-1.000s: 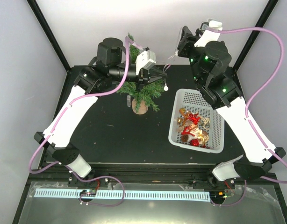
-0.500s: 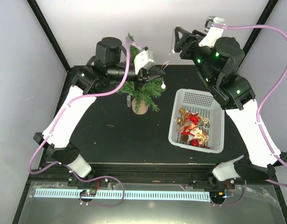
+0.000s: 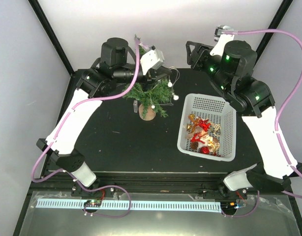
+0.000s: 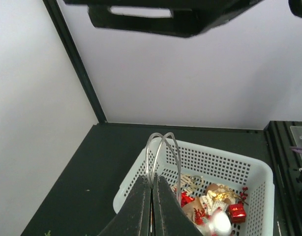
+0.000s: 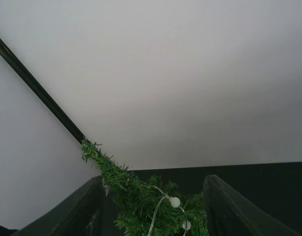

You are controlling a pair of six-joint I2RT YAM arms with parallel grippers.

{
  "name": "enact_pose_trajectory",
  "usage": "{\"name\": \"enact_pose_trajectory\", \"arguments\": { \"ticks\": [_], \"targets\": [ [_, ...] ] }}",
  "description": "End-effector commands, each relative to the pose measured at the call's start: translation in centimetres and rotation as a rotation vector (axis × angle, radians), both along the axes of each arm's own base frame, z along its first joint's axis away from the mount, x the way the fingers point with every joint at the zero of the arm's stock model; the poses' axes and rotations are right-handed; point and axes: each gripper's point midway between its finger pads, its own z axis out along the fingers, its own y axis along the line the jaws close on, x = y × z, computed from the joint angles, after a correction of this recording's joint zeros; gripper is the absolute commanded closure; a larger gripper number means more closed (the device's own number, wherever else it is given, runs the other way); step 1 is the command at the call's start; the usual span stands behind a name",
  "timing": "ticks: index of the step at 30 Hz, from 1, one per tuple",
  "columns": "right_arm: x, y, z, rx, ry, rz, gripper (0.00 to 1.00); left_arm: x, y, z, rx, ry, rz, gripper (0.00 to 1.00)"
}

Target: Decorate the small christmas tree

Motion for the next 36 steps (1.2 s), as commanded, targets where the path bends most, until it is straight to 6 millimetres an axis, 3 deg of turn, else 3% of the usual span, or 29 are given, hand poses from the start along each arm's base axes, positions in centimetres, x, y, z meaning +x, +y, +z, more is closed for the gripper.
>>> {"name": "enact_pose_trajectory", "arguments": {
  "ticks": [1,7,12,22,26,36],
  "targets": [
    [-0.8,-1.6,0.3,-0.004,-0.013,-0.042,0.41,-0.6,0.8,3.1,-0.055,-0.067,0.001,0.98],
    [-0.7,-2.5,0.1,-0.043,-0.022,-0.087,0.38,-4.4,2.5,6.8,-0.117,-0.161,-0.077,0.98],
    [-0.6,-2.9,-1.1,-0.066,-0.008,-0.109,0.38,-6.4,4.6,10.7,-0.187,-0.292,-0.039,0.98],
    [-0.5,-2.7,-2.6,-0.095,0.019,-0.101,0.38,-6.8,12.2,19.2,-0.326,-0.578,0.312,0.98],
    [-0.2,-1.9,-3.1,-0.089,0.032,-0.072,0.39,-5.2,15.1,20.8,-0.329,-0.635,0.469,0.98],
    [0.2,-1.0,-3.6,-0.092,0.045,-0.04,0.4,4.8,20.5,19.9,-0.246,-0.606,0.748,0.98]
  ]
}}
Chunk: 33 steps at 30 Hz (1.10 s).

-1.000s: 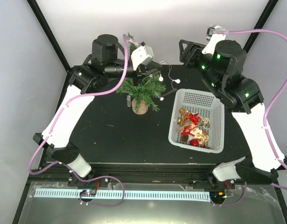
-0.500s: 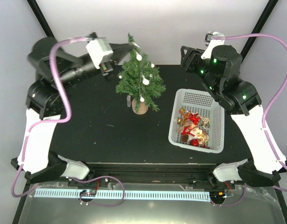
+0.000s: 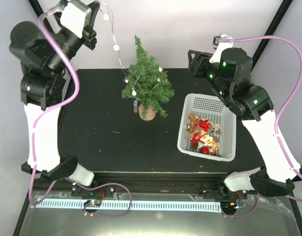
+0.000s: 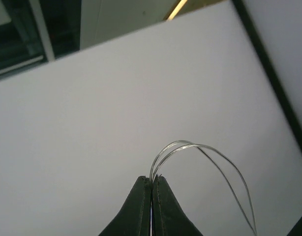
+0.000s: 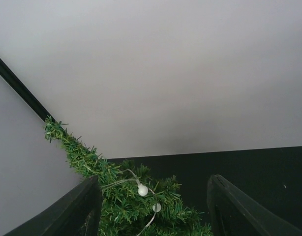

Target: Decorate the small christmas tree

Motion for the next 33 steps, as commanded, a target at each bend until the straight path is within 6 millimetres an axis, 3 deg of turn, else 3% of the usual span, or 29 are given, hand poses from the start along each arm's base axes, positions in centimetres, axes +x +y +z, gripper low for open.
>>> {"name": "enact_pose_trajectory", "arguments": {
  "ticks": [1,11,16,25,33],
  "targets": [
    [0.2,0.4,-0.2,0.001,0.003,0.015,0.4,5.0,2.2,-1.2,-0.011,0.052,0.117,0.98],
    [0.3,0.4,-1.2,-0.013,0.006,0.014,0.41,12.8,6.5,-2.5,-0.042,0.068,0.354,0.98],
    [0.8,1.4,-1.8,-0.013,0.011,0.047,0.42,15.9,7.2,-3.5,-0.038,0.061,0.437,0.99],
    [2.0,2.9,-2.5,-0.019,0.014,0.081,0.43,19.3,6.8,-2.6,-0.094,-0.062,0.439,0.98],
    [3.0,3.9,-3.6,-0.028,0.013,0.097,0.43,21.4,4.5,-3.0,-0.137,-0.128,0.344,0.99]
  ]
}}
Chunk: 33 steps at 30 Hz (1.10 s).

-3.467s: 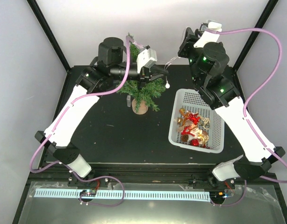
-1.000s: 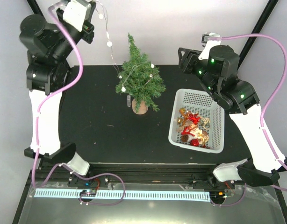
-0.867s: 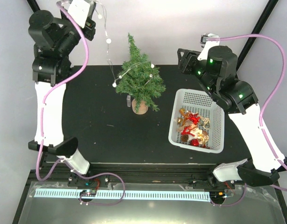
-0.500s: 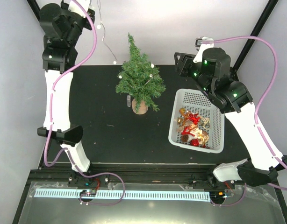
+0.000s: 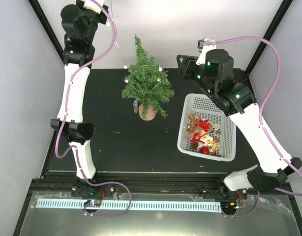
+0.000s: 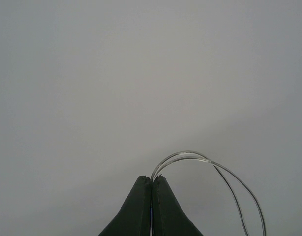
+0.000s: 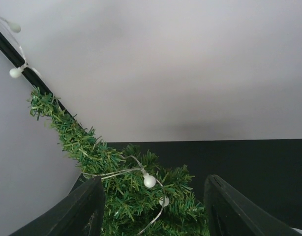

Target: Decorate the small christmas tree

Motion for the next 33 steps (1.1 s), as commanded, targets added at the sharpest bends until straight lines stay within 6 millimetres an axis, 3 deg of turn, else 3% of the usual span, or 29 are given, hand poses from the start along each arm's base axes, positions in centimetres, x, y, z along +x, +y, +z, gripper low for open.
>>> {"name": "enact_pose_trajectory", "arguments": {
  "ticks": [1,7,10,15,20,25,33],
  "targets": [
    [0.7,0.7,-0.2,-0.003,-0.029,0.02,0.43,-2.0,-1.1,4.2,-0.047,-0.188,-0.064,0.98],
    [2.2,1.5,-0.4,-0.001,-0.081,0.016,0.43,-2.0,-3.7,4.7,-0.028,-0.274,-0.152,0.98],
    [3.8,2.5,0.7,0.024,-0.122,0.041,0.43,-2.4,-4.8,4.9,-0.017,-0.309,-0.198,0.98],
    [6.3,6.5,4.7,0.091,-0.207,0.216,0.4,-2.0,-6.3,4.3,-0.008,-0.321,-0.25,0.98],
    [8.6,10.8,6.1,0.13,-0.27,0.391,0.38,-1.5,-6.7,3.8,-0.032,-0.332,-0.284,0.98],
    [8.5,13.5,7.0,0.188,-0.295,0.568,0.38,-1.6,-7.7,3.5,-0.026,-0.346,-0.349,0.99],
    [8.2,14.9,7.3,0.226,-0.336,0.661,0.34,-2.3,-9.2,2.9,-0.045,-0.309,-0.481,0.98]
  ]
}}
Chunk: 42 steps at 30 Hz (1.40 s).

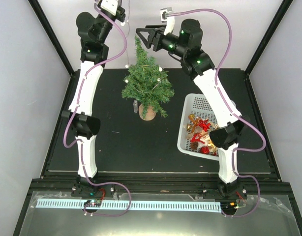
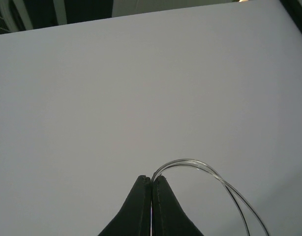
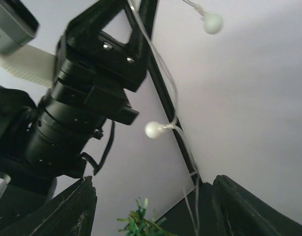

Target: Decorate the small christmas tree

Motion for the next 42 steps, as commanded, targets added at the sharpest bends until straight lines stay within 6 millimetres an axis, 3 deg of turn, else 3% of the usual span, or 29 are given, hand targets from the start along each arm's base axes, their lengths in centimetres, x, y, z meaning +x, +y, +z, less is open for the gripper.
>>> {"name": "enact_pose_trajectory", "arguments": {
  "ticks": [1,18,22,30,42],
  "targets": [
    [-1.8,0.4,3.1,0.067,-0.08,0.101,0.34,-2.6,-1.5,1.5,0.008,-0.042,-0.131,0.98],
    [0.8,1.0,2.3,0.168,-0.019,0.095,0.33,-5.5,-6.0,0.3,0.12,-0.006,-0.328,0.98],
    [2.5,-0.1,1.9,0.191,0.011,0.035,0.33,-6.5,-6.8,0.4,0.155,-0.019,-0.352,0.98],
    [5.3,-3.2,3.0,0.319,0.034,-0.029,0.33,-8.6,-7.3,1.0,0.206,-0.04,-0.383,0.98],
    [7.1,-3.4,1.9,0.36,0.075,-0.068,0.34,-10.7,-7.7,1.0,0.276,-0.042,-0.422,0.98]
  ]
}}
